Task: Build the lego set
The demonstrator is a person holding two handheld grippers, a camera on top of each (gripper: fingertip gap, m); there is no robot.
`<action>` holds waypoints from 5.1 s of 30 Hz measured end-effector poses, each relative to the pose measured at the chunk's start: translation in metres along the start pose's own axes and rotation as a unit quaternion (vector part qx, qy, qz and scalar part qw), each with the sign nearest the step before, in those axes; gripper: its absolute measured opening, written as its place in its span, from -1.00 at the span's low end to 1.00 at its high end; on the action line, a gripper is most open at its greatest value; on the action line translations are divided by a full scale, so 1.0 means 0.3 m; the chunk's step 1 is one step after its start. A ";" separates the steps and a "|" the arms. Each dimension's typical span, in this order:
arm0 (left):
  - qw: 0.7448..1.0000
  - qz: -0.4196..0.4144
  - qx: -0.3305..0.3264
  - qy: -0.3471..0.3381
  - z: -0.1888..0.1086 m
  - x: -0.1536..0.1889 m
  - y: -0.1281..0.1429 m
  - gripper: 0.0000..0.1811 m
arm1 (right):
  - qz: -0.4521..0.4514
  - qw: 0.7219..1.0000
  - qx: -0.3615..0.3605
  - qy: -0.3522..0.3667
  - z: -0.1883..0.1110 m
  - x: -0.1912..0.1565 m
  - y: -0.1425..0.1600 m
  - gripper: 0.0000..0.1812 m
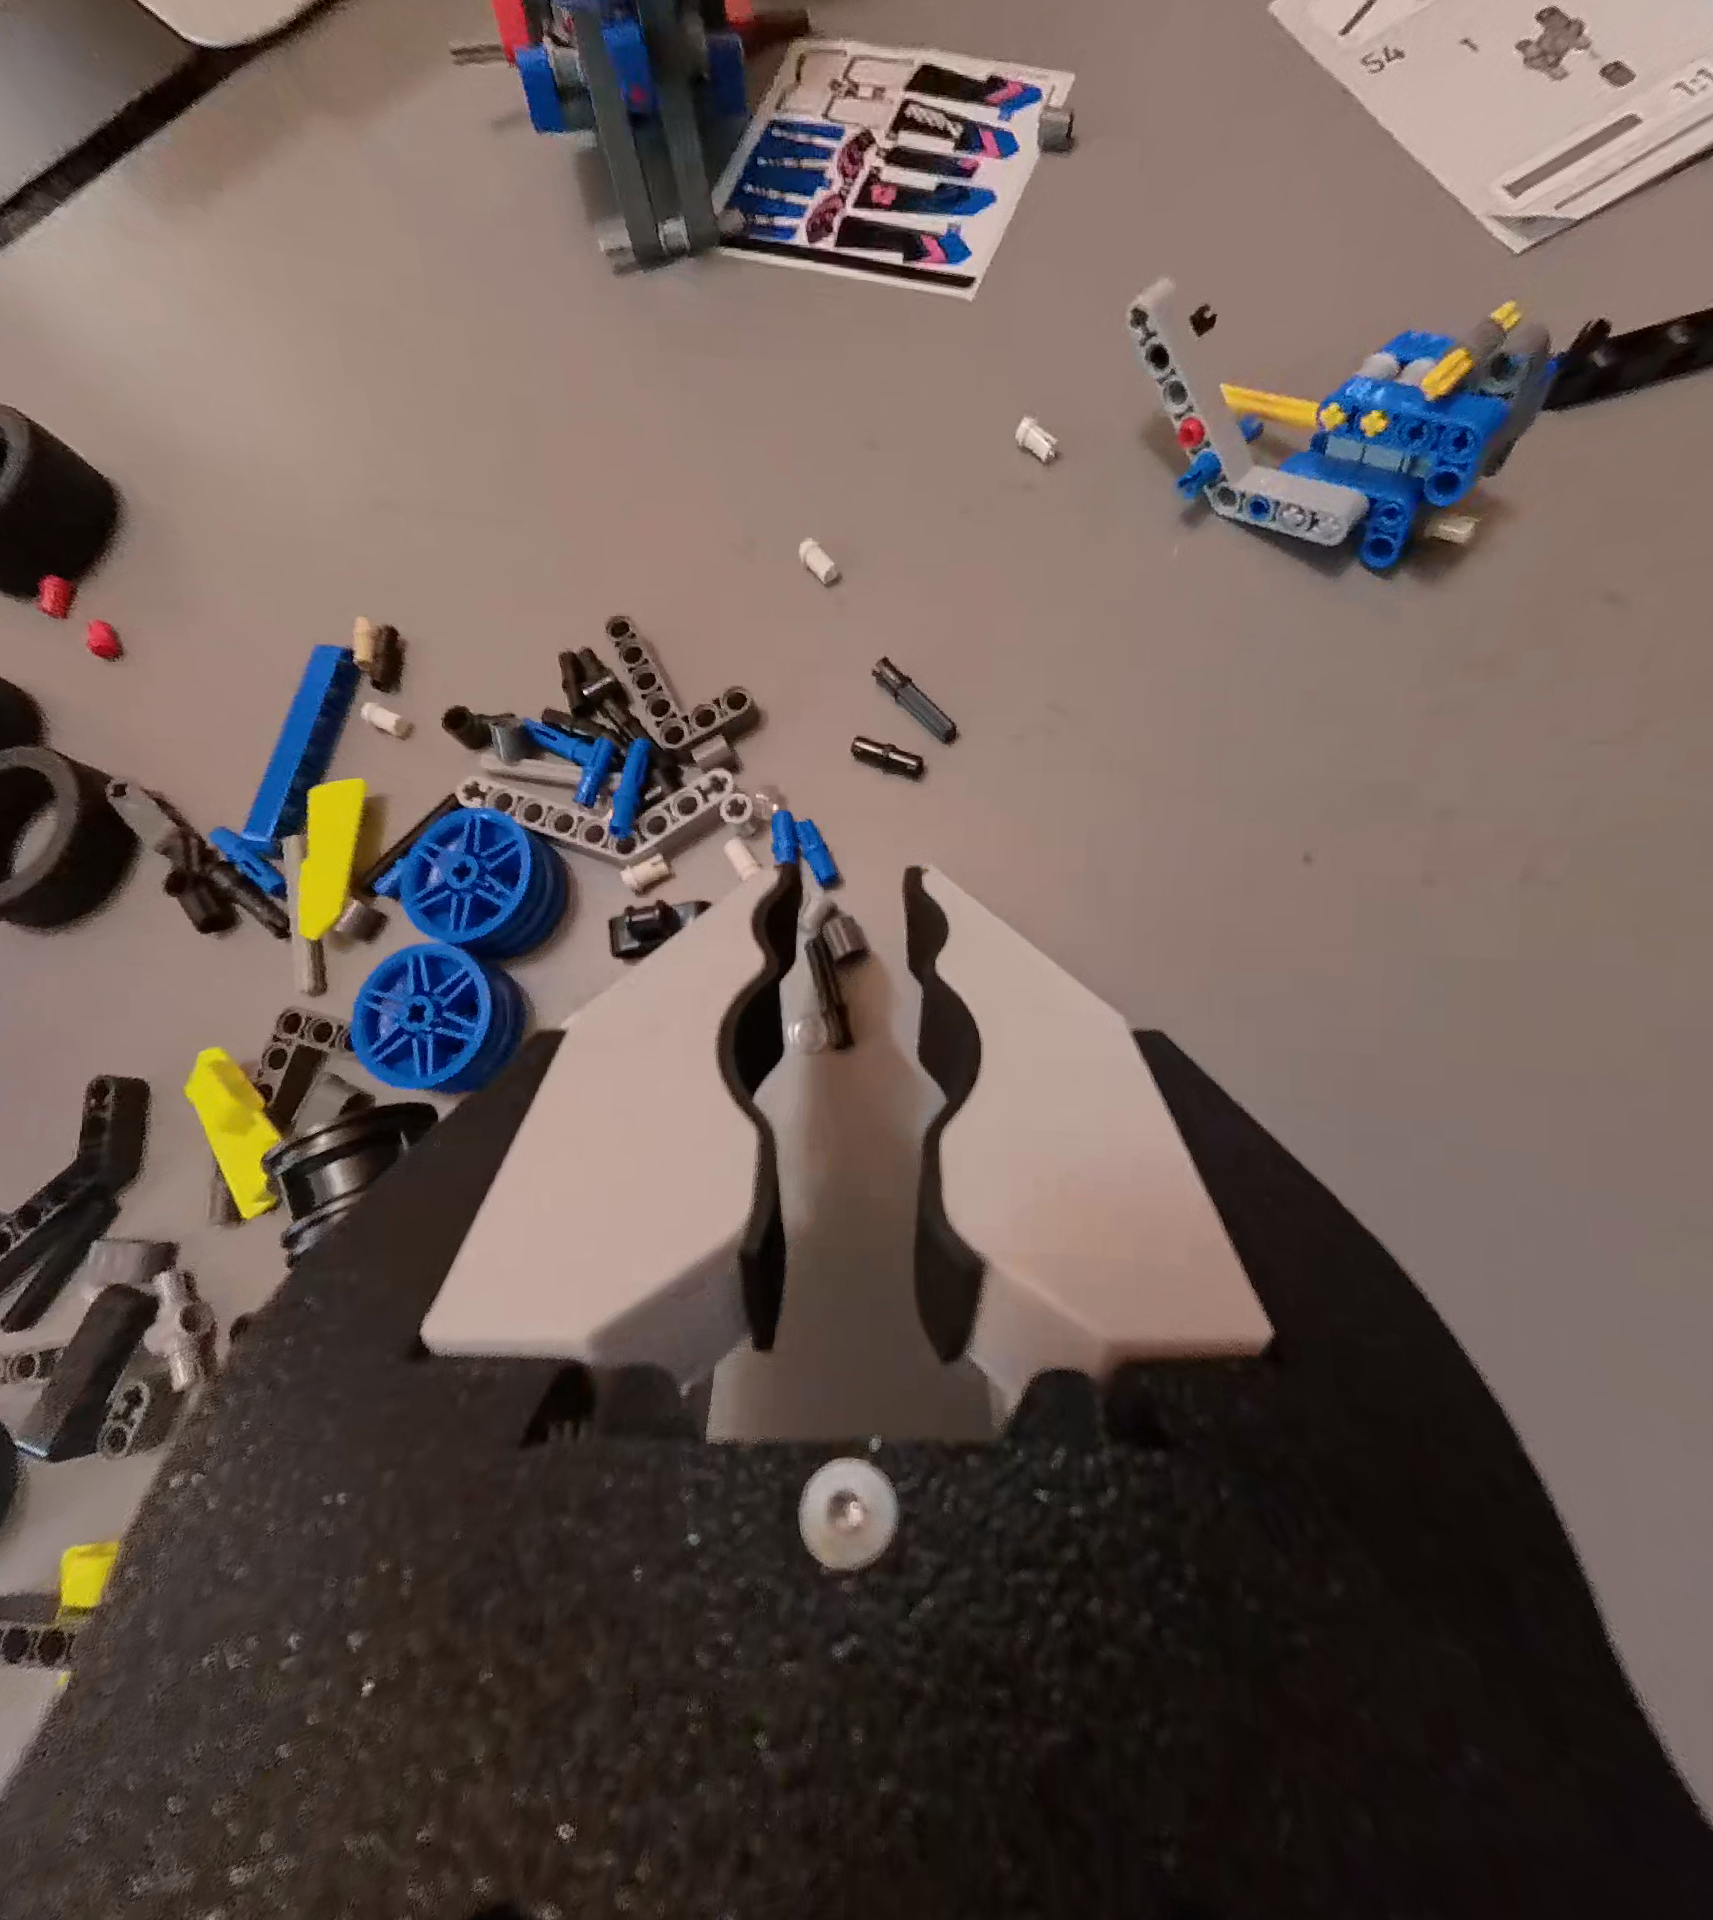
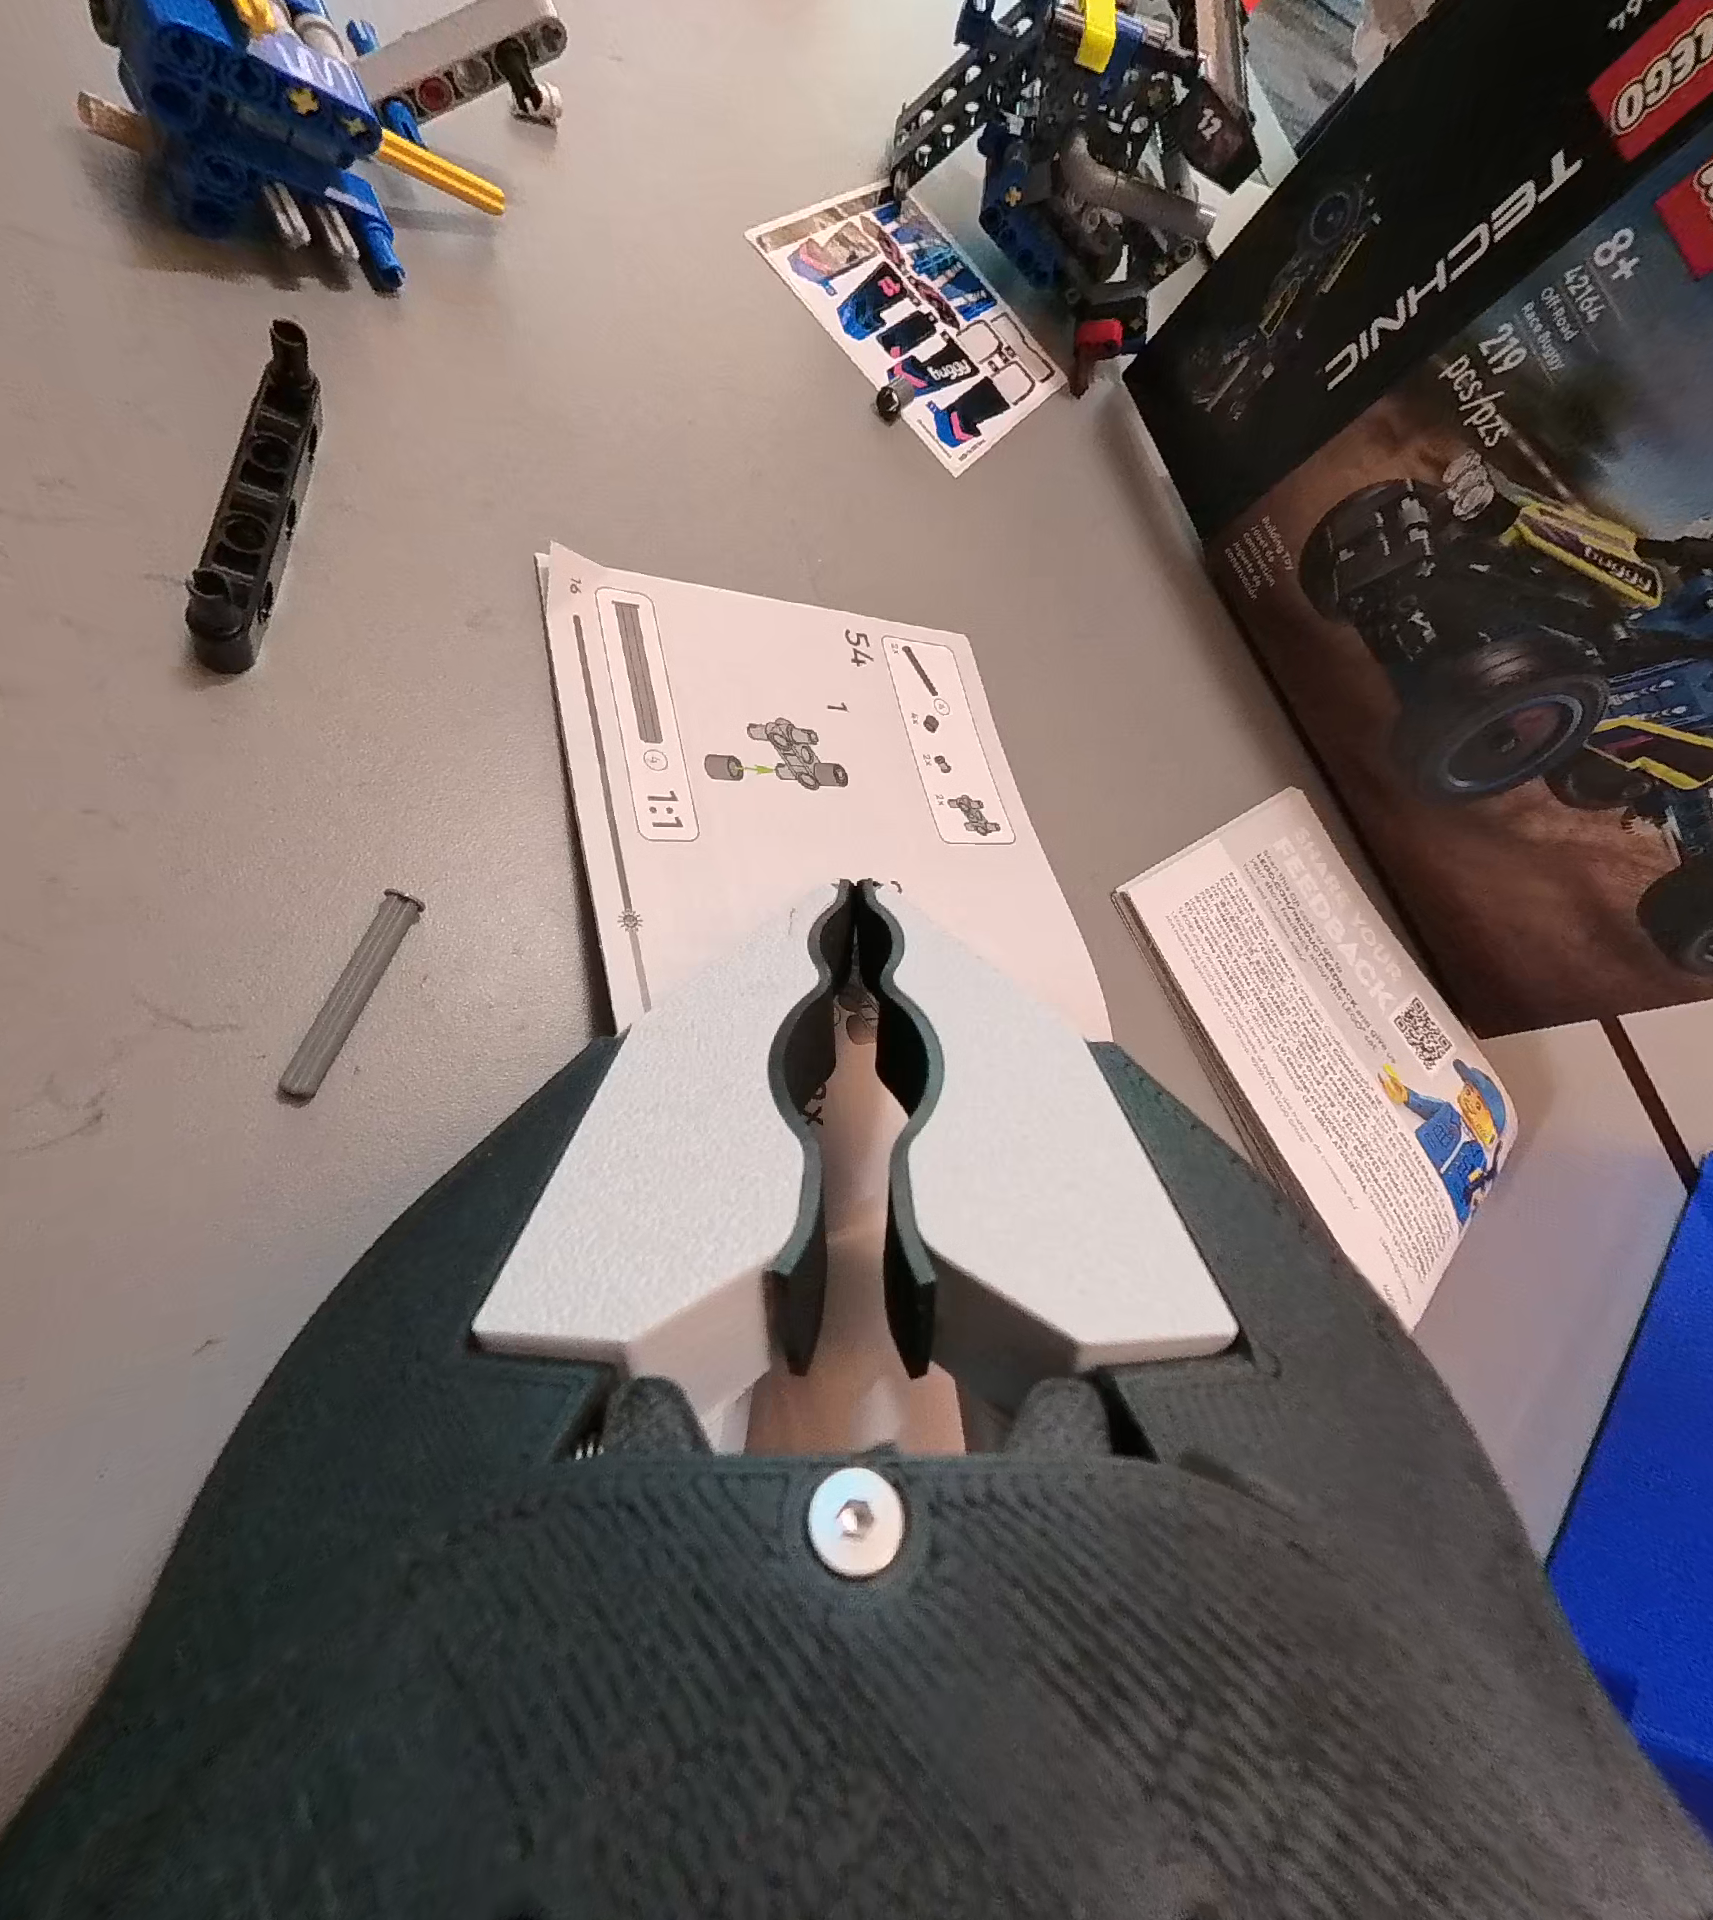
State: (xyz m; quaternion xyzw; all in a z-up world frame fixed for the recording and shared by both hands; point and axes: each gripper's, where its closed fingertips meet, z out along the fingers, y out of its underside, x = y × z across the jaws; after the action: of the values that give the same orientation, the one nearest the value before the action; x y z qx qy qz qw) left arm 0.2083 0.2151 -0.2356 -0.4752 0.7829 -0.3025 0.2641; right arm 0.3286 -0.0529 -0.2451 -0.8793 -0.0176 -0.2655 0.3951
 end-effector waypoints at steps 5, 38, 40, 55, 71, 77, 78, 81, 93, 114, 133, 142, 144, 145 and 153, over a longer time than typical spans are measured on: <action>0.999 -0.025 0.025 -0.038 0.002 -0.011 -0.025 -0.79 | 0.001 1.000 0.000 -0.001 0.000 -0.001 0.000 -1.00; 0.995 -0.044 -0.005 -0.090 0.021 -0.009 0.062 -0.94 | -0.009 1.000 0.004 0.000 -0.003 -0.006 -0.003 -1.00; 0.995 -0.034 -0.006 -0.094 0.024 -0.011 0.060 -0.94 | -0.009 1.000 0.004 -0.001 -0.003 -0.006 -0.003 -1.00; 0.984 0.035 0.097 0.144 0.104 0.496 -0.211 -0.96 | -0.010 1.000 0.005 0.001 -0.003 -0.007 -0.003 -1.00; 0.989 0.060 0.085 0.106 0.106 0.474 -0.195 -0.90 | -0.011 1.000 0.005 0.001 -0.003 -0.007 -0.004 -1.00; 0.994 -0.040 0.061 -0.086 -0.050 0.071 -0.024 -0.92 | -0.010 1.000 0.004 0.000 -0.003 -0.007 -0.003 -1.00; 0.991 -0.059 0.050 -0.111 -0.074 0.013 0.018 -0.91 | -0.009 1.000 0.004 0.000 -0.003 -0.007 -0.003 -1.00; 0.987 -0.092 0.019 -0.128 -0.104 -0.061 0.113 -0.88 | -0.009 1.000 0.004 0.000 -0.003 -0.006 -0.003 -1.00; 0.986 -0.092 -0.023 -0.137 -0.059 -0.088 0.160 -0.92 | -0.011 1.000 0.004 0.001 -0.004 -0.006 -0.003 -1.00; 0.995 0.008 0.057 0.083 0.065 0.355 -0.138 -0.79 | -0.011 1.000 0.005 0.001 -0.003 -0.006 -0.003 -1.00; 0.996 -0.026 -0.048 -0.065 -0.015 -0.104 0.109 -0.95 | -0.011 1.000 0.005 0.002 -0.004 -0.006 -0.003 -1.00; 0.996 0.063 0.033 -0.048 -0.046 0.006 -0.036 -0.95 | -0.011 1.000 0.005 0.001 -0.003 -0.006 -0.003 -1.00; 0.995 0.087 0.043 0.005 -0.017 0.122 -0.078 -0.95 | -0.011 1.000 0.004 0.001 -0.004 -0.006 -0.003 -1.00; 0.993 0.098 0.047 0.041 0.005 0.196 -0.096 -0.95 | -0.011 1.000 0.004 0.001 -0.004 -0.006 -0.003 -1.00; 0.986 0.125 0.016 0.111 0.149 0.437 -0.130 -0.93 | -0.013 1.000 0.005 0.003 -0.004 -0.006 -0.003 -1.00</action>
State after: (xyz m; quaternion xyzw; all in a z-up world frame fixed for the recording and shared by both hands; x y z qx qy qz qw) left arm 0.2088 0.0726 -0.2541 -0.3328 0.8557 -0.3303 0.2191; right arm 0.3262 -0.0526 -0.2447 -0.8764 -0.0289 -0.2726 0.3959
